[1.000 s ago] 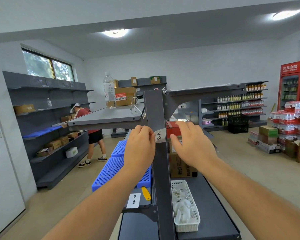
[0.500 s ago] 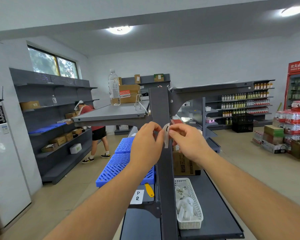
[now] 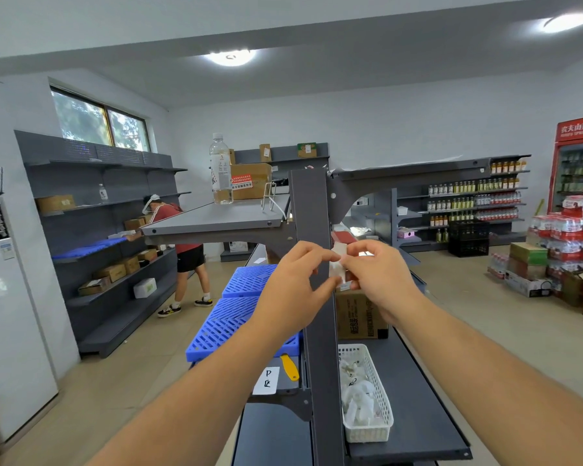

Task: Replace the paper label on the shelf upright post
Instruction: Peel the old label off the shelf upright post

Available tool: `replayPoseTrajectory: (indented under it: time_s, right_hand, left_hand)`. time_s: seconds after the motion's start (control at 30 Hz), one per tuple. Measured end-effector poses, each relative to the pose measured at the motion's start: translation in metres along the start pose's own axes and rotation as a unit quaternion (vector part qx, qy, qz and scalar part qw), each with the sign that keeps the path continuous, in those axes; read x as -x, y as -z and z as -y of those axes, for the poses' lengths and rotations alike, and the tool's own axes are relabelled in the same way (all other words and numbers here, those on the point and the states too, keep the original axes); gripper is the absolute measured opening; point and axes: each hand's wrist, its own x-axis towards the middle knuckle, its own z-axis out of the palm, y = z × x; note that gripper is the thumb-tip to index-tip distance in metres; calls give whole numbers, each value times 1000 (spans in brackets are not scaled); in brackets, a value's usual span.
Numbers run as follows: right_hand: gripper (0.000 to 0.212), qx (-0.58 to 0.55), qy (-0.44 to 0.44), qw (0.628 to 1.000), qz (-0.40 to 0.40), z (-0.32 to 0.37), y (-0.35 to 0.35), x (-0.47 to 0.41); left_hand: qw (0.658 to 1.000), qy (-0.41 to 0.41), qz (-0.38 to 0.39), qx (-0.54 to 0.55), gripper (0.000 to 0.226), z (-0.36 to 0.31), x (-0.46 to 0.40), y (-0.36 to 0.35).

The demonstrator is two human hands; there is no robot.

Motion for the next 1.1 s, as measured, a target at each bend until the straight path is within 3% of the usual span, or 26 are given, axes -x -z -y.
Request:
replayPoseTrajectory:
  time_s: [0.23,0.43,0.57,0.8,0.97,1.1]
  right_hand:
    - [12,-100,-50,990,83,-5,6,2]
    - [13,-162,-64,978,118,-10,14,-2]
    - [12,-100,-24,984,144,-11,19,-1]
    - [26,-115,2,983,141,-16,15,2]
    - [14,-128,0,988,87,-19,14,-4]
    - [8,-122,-24,989,74,-21,12,-6]
  left_hand:
    - [1000,-16,-7,-17,43,1,-4,-4]
    - [999,37,-9,4,24,-3,-6,-6]
    - [992,102,-1,75,12,-1,-6,-7]
    - [987,123,-18,97,13,-4,-7,-9]
    - [991,93,-2,94,23,-8,-4,-11]
    - [999,46,11,27,19,-6,-4,-10]
